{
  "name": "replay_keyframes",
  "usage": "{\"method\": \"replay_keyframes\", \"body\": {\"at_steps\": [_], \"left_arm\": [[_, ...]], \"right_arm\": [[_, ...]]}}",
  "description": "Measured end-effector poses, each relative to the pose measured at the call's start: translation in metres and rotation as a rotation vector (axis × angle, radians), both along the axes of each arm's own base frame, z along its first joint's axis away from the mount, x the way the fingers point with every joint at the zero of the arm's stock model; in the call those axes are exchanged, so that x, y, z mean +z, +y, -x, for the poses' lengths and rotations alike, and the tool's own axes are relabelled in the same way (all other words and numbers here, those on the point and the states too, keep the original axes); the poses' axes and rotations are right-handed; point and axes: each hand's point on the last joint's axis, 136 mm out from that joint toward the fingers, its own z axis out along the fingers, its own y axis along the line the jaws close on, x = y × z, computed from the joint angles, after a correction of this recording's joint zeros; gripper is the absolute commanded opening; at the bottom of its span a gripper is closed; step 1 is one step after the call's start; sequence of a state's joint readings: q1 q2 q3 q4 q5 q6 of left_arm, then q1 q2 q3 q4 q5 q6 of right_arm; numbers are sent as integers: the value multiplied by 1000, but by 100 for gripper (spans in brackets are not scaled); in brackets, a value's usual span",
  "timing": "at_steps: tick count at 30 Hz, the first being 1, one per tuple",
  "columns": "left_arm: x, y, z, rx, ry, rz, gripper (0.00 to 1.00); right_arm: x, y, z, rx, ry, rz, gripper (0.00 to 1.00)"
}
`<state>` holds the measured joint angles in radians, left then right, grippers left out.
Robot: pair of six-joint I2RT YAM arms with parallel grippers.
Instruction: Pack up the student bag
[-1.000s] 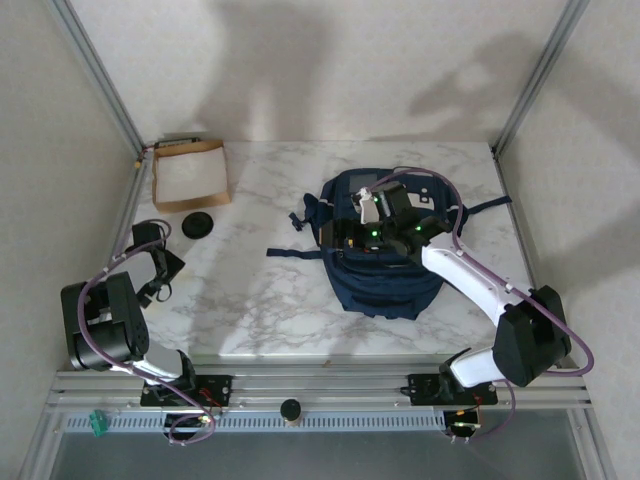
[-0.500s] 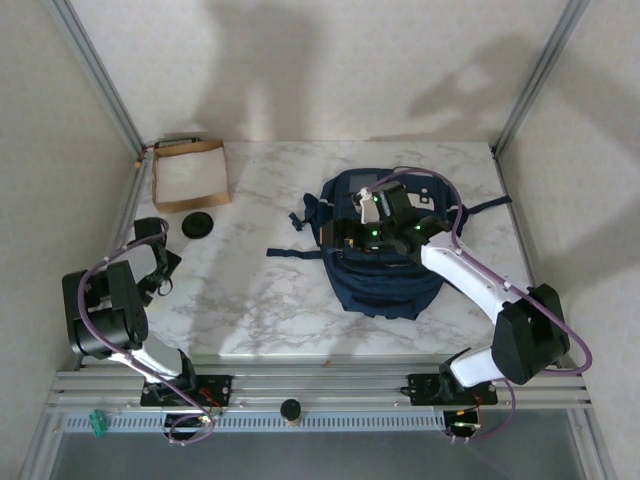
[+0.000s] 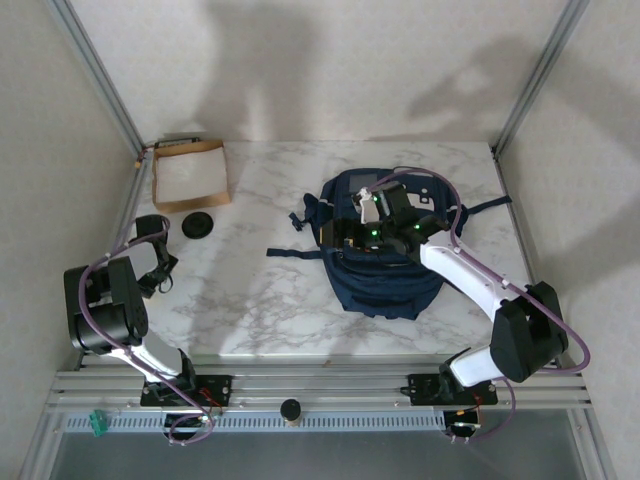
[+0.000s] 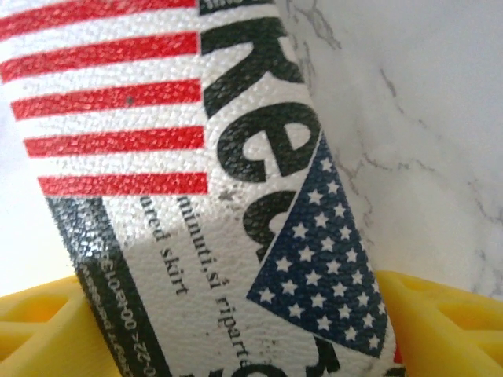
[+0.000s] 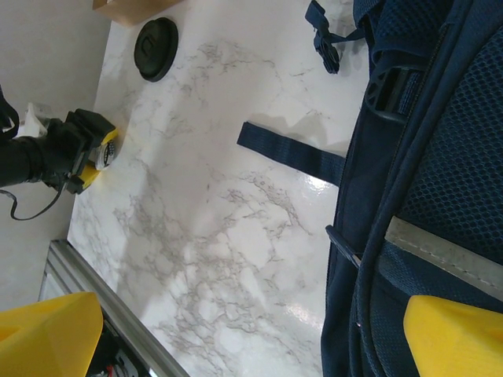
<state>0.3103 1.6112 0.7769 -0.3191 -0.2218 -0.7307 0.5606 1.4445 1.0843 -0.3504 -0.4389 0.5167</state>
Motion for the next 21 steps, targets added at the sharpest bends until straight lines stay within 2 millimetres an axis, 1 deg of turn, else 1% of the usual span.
{"method": "replay_keyframes", "body": {"at_steps": [1,3,5,7,16,18,21], "left_arm": [[0,0,-1,-1,-4,-1,60],[0,0,-1,-2,-7,-2,56],[0,0,-1,-3,-10,-4,55],[0,-1,-2,-6,-10,-7,51],[2,-6,-1,-22,-32,-24,50],[3,-13,-3,-44,-42,-19,50],[9,-33,-8,-106,-65,-6,49]], "right_arm": [[0,0,0,0,0,0,99],[0,0,0,0,-2,-1,99],[1,0,0,0,-3,-2,99],[1,0,0,0,-2,-2,99],[1,0,-1,-1,-2,-3,99],[1,-1,-1,-2,-1,-7,99],[4,-5,-4,-17,-1,-14,99]]}}
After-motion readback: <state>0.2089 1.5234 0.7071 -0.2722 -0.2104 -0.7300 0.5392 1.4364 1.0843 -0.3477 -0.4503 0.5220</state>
